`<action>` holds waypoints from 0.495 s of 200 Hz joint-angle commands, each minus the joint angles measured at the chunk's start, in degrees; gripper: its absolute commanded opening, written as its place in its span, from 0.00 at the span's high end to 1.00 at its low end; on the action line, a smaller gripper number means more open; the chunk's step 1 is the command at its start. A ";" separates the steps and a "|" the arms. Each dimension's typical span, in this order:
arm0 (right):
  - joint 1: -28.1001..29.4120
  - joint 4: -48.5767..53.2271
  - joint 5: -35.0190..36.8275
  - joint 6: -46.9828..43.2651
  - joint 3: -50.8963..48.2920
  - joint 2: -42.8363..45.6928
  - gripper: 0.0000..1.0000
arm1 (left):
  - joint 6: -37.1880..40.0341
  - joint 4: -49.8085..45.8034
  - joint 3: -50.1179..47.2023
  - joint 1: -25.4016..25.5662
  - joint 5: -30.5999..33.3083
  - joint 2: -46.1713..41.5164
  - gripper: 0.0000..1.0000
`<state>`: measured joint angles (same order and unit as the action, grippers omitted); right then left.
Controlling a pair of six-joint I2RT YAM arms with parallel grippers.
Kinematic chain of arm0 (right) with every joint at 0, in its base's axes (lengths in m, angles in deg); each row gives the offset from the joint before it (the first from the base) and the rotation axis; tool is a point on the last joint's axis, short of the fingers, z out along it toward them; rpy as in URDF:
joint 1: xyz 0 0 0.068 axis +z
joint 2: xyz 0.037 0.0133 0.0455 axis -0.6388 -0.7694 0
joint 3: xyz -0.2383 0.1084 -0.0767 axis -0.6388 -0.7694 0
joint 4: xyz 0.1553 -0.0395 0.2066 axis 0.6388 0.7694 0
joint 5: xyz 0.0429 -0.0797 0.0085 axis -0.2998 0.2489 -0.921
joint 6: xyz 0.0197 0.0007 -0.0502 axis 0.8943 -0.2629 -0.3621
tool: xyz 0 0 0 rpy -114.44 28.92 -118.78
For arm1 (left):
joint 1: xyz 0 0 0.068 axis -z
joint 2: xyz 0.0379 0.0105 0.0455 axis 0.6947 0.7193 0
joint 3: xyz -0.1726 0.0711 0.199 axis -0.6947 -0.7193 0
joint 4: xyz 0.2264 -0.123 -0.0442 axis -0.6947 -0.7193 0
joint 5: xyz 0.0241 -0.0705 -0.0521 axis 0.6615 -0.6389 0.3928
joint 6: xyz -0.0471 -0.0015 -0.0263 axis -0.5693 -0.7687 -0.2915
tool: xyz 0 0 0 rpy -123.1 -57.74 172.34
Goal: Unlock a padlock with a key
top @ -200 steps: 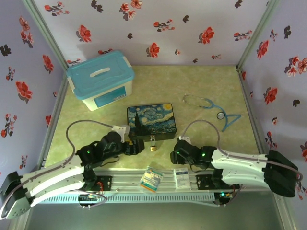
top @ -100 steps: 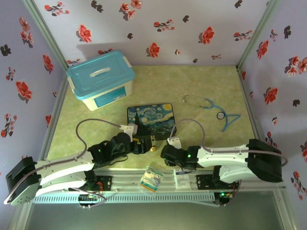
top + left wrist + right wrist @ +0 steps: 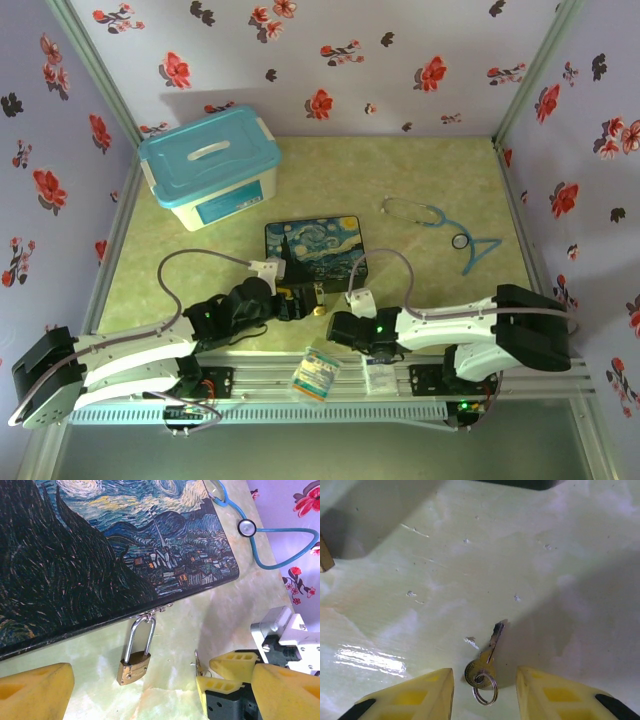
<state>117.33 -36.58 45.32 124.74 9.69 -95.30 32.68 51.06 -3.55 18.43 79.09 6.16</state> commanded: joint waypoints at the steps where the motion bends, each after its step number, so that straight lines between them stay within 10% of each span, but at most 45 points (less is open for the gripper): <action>1: 0.41 2.18 3.25 2.58 -0.86 1.16 0.65 | -0.45 1.75 -0.38 0.50 1.65 0.11 0.08; 99: -0.09 -12.81 -1.08 3.50 -9.70 2.95 0.75 | -0.21 2.30 0.18 0.58 1.65 1.19 0.08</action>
<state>117.35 -43.14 46.50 127.04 3.85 -91.67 32.66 52.29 -3.55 18.54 79.48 7.08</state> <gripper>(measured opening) 0.287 0.918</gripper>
